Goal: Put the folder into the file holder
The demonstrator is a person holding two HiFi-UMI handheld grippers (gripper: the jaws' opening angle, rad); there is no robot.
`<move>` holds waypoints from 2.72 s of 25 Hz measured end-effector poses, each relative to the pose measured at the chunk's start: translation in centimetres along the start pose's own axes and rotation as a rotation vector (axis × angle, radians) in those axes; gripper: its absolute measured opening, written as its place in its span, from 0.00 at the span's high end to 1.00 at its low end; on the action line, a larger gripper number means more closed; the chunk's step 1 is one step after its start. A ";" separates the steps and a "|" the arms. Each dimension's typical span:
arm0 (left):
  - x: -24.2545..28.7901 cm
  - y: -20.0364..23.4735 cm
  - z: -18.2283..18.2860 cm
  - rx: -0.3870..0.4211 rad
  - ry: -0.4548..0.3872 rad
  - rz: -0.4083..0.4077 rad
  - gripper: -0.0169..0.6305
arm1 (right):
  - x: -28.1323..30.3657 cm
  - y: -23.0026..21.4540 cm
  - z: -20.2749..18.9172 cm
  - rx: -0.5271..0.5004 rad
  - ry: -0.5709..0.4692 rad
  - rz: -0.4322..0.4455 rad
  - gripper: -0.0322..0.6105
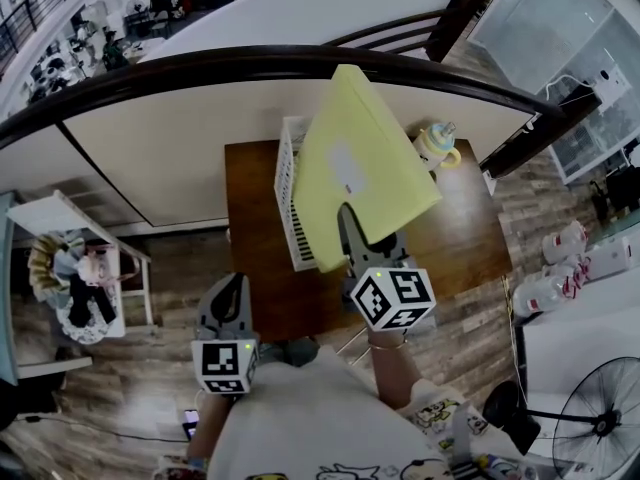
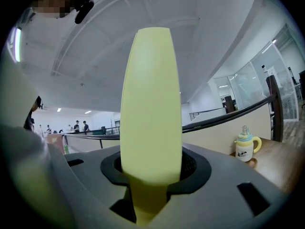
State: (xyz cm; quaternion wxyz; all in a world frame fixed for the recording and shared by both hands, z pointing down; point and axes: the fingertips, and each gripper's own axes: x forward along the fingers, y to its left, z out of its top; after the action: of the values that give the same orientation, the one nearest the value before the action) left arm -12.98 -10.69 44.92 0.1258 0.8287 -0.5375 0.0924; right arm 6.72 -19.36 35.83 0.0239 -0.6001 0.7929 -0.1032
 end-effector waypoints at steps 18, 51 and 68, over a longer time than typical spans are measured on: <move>2.0 2.8 -0.1 -0.008 0.020 0.006 0.96 | 4.5 0.6 -1.8 -0.032 0.030 -0.022 0.70; 2.9 2.9 -2.4 -0.035 0.087 -0.020 0.96 | 4.8 0.3 -6.3 -0.038 -0.007 -0.092 0.70; 2.6 3.5 -3.5 -0.046 0.114 0.002 0.96 | 5.0 0.1 -10.7 -0.086 0.050 -0.088 0.69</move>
State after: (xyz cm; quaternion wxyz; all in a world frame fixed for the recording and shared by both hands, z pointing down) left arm -15.15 -13.25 49.42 0.1750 0.8185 -0.5323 0.1270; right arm 3.53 -22.68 46.72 -0.0261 -0.6319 0.7699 -0.0847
